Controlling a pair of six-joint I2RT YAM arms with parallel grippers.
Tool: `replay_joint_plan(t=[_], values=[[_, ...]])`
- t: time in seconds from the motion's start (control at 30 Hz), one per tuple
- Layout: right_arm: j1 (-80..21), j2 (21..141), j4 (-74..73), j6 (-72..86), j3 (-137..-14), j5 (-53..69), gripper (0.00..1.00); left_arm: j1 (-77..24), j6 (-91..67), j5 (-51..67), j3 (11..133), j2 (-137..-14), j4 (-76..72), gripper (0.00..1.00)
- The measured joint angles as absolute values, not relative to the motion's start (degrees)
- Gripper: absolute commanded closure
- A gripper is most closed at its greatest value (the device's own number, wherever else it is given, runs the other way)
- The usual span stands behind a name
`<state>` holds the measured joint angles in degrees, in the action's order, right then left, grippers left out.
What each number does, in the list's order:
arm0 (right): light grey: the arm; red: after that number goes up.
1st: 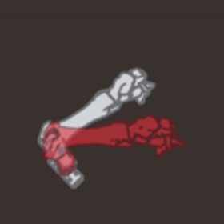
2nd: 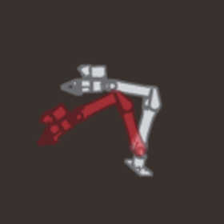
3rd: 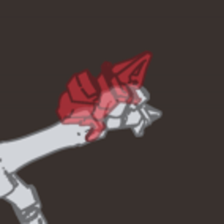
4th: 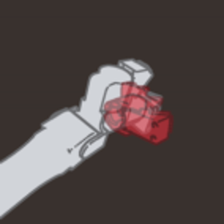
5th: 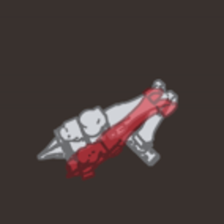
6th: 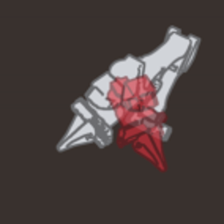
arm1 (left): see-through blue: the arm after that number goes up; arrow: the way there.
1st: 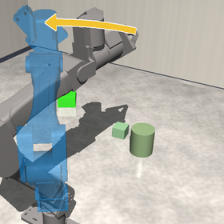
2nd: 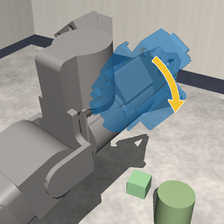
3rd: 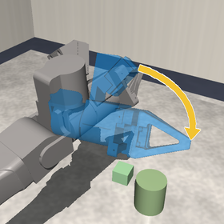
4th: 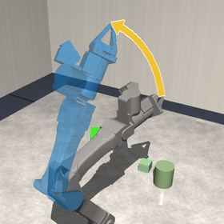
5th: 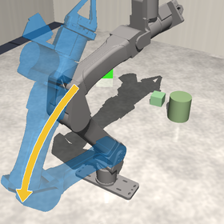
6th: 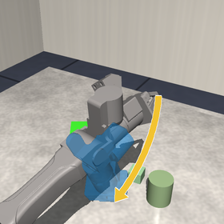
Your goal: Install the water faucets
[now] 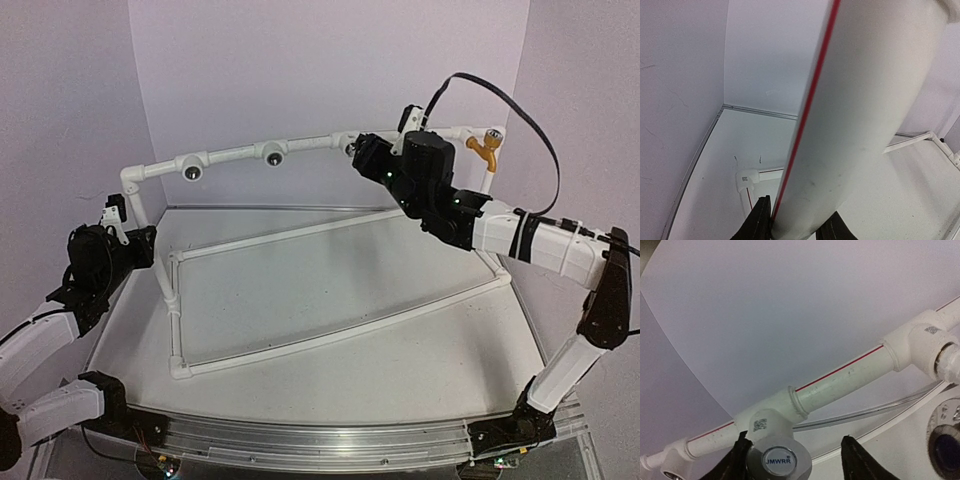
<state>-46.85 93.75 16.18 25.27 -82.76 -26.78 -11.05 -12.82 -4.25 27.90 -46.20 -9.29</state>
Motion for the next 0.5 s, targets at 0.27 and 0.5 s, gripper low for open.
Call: replay_joint_plan(t=[0.27,0.5], values=[[-46.2,83.2,11.7,18.3,-74.9,-18.1,0.10,-11.1,-12.7,-4.0,27.9,-46.3,-9.5,1.00],[-46.2,74.8,0.6,-1.1,-75.5,-5.5,0.11,-11.1,-12.7,-4.0,28.0,-46.5,-9.5,1.00]])
